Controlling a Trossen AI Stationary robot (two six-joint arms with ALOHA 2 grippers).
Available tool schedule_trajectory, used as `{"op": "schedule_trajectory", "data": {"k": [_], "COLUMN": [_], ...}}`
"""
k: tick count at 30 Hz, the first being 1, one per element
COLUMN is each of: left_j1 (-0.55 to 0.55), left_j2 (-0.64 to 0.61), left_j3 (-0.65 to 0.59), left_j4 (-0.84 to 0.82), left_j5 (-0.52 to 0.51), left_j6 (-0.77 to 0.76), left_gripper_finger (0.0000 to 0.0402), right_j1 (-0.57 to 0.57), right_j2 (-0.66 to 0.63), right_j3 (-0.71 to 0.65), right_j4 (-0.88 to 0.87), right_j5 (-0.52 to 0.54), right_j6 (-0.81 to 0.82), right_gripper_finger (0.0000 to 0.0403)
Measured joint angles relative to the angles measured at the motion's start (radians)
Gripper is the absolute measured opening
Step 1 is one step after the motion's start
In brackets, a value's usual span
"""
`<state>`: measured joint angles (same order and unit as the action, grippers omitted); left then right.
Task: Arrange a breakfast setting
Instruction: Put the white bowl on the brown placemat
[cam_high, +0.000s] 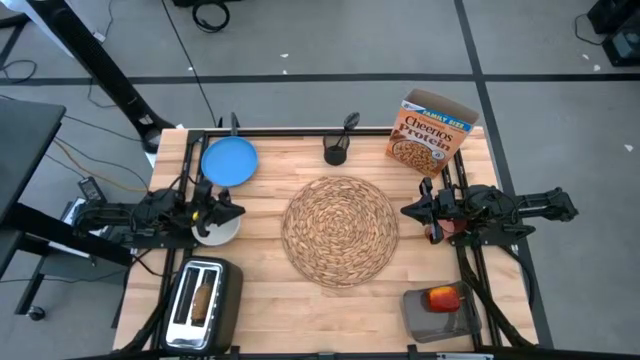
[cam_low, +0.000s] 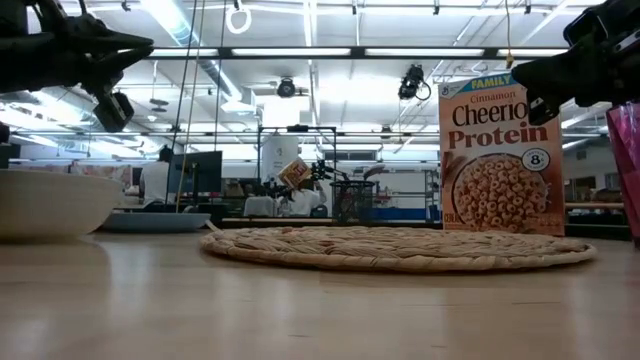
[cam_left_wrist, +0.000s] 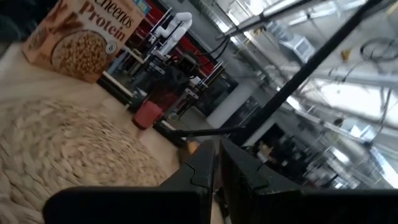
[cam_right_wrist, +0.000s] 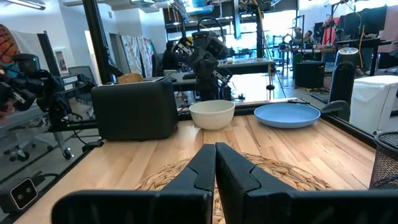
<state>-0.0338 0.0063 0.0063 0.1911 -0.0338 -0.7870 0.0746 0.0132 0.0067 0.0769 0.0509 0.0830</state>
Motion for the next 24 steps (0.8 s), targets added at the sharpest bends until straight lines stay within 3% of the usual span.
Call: {"op": "schedule_trajectory", "data": {"k": [11, 15, 19, 24], "left_j1": [0.000, 0.000, 0.010, 0.026], "left_j2": [0.000, 0.000, 0.000, 0.039], "left_j3": [0.000, 0.000, 0.000, 0.057], "left_j4": [0.000, 0.000, -0.001, -0.071], "left_j5": [-0.083, -0.126, -0.138, -0.179], "left_j6": [-0.152, -0.035, -0.009, 0.027], "left_gripper_finger": [0.0032, 0.0032, 0.0028, 0.0006], "right_j1": [0.000, 0.000, -0.003, -0.004], "right_j2": [0.000, 0.000, 0.000, 0.000], "right_j3": [0.000, 0.000, 0.000, 0.000], "right_j4": [0.000, 0.006, 0.064, 0.262], "right_j5": [0.000, 0.011, 0.137, 0.335], "right_j6": [0.000, -0.012, -0.052, 0.203], "right_gripper_finger": [0.0019, 0.0019, 0.0019, 0.0019]}}
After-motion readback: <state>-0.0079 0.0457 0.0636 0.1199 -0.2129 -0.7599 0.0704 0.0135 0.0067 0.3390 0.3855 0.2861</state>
